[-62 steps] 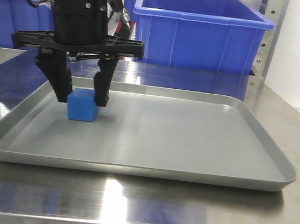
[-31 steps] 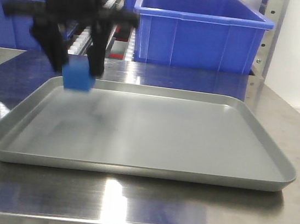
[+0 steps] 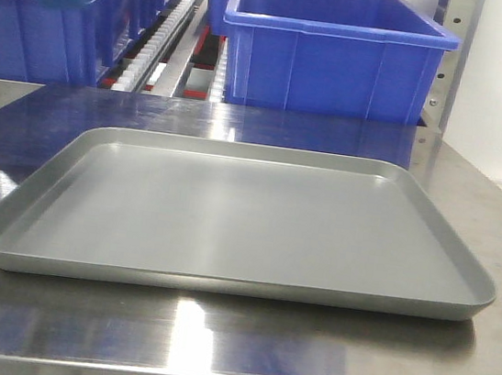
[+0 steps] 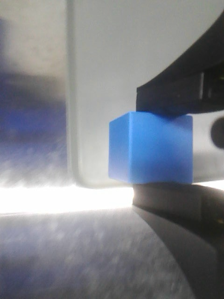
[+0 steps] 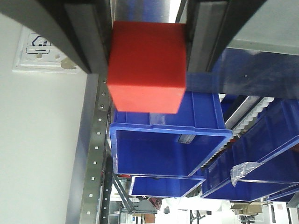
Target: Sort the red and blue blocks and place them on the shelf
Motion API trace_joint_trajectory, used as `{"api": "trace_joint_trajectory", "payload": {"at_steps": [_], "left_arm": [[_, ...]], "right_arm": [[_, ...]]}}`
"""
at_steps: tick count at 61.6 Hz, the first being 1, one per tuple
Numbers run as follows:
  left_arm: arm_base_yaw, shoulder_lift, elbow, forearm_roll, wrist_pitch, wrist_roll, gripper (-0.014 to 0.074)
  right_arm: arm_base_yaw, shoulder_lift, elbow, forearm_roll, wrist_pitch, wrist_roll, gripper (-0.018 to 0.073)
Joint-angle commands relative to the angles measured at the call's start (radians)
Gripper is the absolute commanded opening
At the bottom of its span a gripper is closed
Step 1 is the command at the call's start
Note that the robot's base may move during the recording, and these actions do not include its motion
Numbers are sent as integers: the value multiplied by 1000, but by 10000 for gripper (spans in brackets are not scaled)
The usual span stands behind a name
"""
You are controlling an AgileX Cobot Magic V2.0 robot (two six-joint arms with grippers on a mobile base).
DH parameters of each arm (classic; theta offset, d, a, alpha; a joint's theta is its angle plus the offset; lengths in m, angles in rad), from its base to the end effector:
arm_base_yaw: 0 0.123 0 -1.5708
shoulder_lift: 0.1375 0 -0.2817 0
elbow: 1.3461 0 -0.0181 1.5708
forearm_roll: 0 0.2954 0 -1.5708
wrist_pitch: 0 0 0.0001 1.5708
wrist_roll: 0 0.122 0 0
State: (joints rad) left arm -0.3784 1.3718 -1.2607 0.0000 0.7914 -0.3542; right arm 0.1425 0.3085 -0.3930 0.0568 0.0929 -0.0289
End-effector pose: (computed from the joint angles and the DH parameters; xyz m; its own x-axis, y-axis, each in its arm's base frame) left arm 0.3364 -0.1337 0.3263 -0.7626 -0.0701 -0.6431 0.1119 0.9648 -0.2378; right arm 0.1538 0.0227 0.3223 0.0740 0.0385 -0.9965 -0.1493 0.9884 0.0271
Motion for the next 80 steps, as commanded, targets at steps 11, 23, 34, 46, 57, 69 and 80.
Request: {"api": "trace_joint_trajectory", "payload": {"at_steps": [11, 23, 34, 46, 57, 69, 80], "left_arm": [[124, -260, 239, -11, -308, 55, 143], [173, -414, 440, 29, -464, 55, 122], [214, -559, 594, 68, -585, 55, 122], [258, -683, 639, 70, -589, 55, 122], [269, -747, 639, 111, -598, 57, 122], [269, -783, 653, 125, -636, 264, 122], [269, -833, 698, 6, -708, 264, 122]], "right_arm": [[-5, 5, -27, 0, -93, -9, 257], [-5, 5, -27, 0, -93, -9, 257], [-5, 5, -27, 0, -93, -9, 257], [-5, 5, -27, 0, -93, -9, 257], [-5, 5, -27, 0, -93, -9, 257], [-5, 5, -27, 0, -93, -9, 257], [-5, 5, -27, 0, -93, -9, 257]]}}
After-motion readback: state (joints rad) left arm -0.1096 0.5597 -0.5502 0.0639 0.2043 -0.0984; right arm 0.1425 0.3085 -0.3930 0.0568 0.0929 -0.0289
